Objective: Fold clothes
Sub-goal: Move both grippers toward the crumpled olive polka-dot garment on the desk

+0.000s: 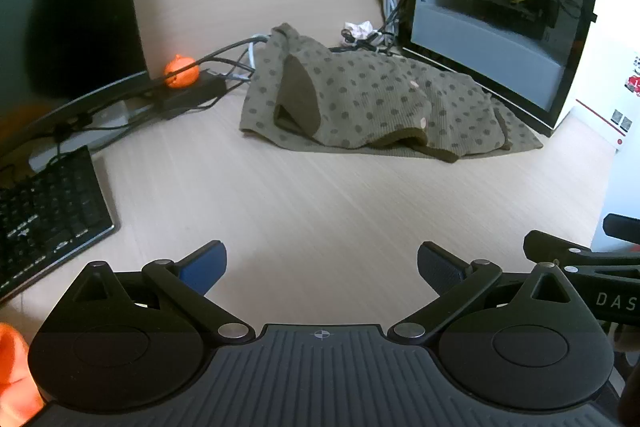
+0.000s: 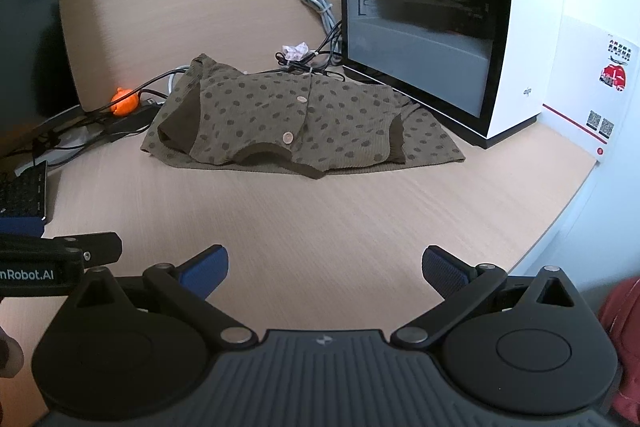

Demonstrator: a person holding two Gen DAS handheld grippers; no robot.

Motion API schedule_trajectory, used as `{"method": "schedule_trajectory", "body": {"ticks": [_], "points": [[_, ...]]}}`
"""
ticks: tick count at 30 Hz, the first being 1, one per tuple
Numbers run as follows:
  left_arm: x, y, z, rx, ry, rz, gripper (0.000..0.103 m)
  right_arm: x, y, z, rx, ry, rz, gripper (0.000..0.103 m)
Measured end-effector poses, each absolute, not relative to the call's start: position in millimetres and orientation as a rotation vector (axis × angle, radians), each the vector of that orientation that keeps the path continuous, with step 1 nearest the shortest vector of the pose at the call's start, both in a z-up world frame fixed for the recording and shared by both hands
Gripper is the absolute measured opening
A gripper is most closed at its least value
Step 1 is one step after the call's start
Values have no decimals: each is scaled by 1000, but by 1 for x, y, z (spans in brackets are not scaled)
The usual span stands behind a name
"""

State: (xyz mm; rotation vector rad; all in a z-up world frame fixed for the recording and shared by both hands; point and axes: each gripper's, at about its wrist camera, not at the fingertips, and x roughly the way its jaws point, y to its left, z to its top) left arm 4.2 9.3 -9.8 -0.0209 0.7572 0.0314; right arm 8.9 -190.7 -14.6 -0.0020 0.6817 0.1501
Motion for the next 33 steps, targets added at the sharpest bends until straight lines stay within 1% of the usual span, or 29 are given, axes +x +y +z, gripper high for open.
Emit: {"method": "schedule_trajectory", "body": {"ticks": [9,18,26,33], "points": [[13,5,-13,4,762,38,103,20,-197,-21,7,708,131,103],[27,-1,-23,25,778,26,103,30,-198,-30,-41,720,154,103],[35,-13,-27,60,725,17,103,44,-201,-36,-104,708,199,103],[49,-22,-33,87,767,47,103,60,-208,-43,-86,738,250,103]]}}
